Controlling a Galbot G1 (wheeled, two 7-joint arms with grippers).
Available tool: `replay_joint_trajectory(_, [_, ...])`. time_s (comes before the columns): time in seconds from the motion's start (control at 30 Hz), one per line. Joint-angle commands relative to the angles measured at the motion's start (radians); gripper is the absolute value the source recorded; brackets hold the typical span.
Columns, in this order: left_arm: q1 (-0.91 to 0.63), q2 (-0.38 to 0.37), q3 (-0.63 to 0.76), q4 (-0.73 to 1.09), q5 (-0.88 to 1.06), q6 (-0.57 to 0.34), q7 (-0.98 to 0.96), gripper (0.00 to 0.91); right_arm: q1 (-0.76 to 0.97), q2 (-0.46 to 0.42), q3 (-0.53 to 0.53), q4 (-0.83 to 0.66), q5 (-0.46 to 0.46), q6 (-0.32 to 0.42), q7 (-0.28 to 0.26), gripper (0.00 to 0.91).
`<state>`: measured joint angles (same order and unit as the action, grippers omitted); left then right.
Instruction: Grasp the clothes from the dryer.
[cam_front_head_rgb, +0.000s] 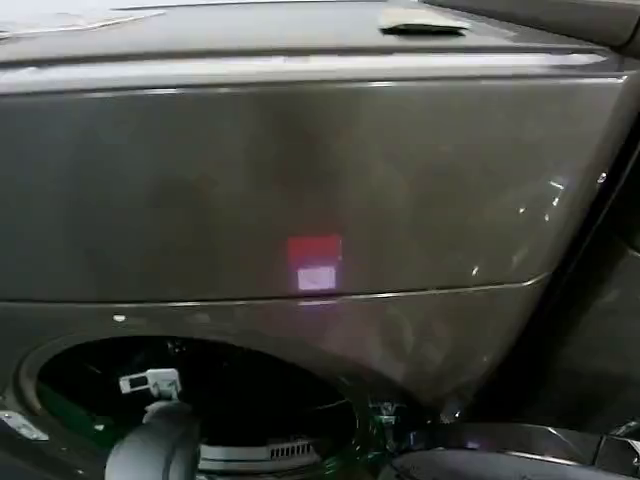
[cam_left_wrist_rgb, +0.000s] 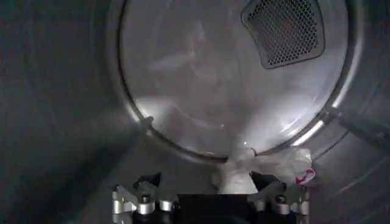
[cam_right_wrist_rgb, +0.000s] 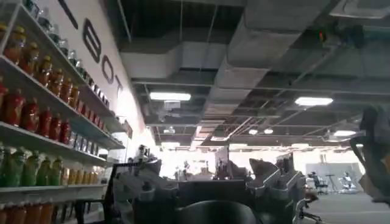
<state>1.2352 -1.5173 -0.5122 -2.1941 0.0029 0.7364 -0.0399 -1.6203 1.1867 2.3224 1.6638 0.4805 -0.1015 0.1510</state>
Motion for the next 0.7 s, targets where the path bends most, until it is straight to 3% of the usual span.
replay_joint_trajectory(0.03, [-0.217, -0.003, 0.009, 0.289, 0.004, -0.085, -0.004, 0.907, 0.006, -0.002, -0.011, 0.006, -0.006, 0.003, -0.001, 0.907])
replay_joint_trajectory(0.23, [-0.396, -0.011, 0.009, 0.462, 0.007, -0.119, -0.003, 0.907, 0.010, -0.004, -0.017, 0.016, -0.006, 0.002, -0.003, 0.907])
replay_joint_trajectory(0.37, [-0.478, -0.015, 0.007, 0.595, 0.033, -0.209, 0.000, 0.907, 0.011, -0.006, -0.020, 0.011, -0.008, 0.005, -0.003, 0.907])
replay_joint_trajectory(0.7, [-0.673, -0.025, -0.012, 0.863, 0.018, -0.274, 0.043, 0.907, 0.018, -0.010, -0.031, 0.024, -0.009, 0.001, -0.004, 0.907])
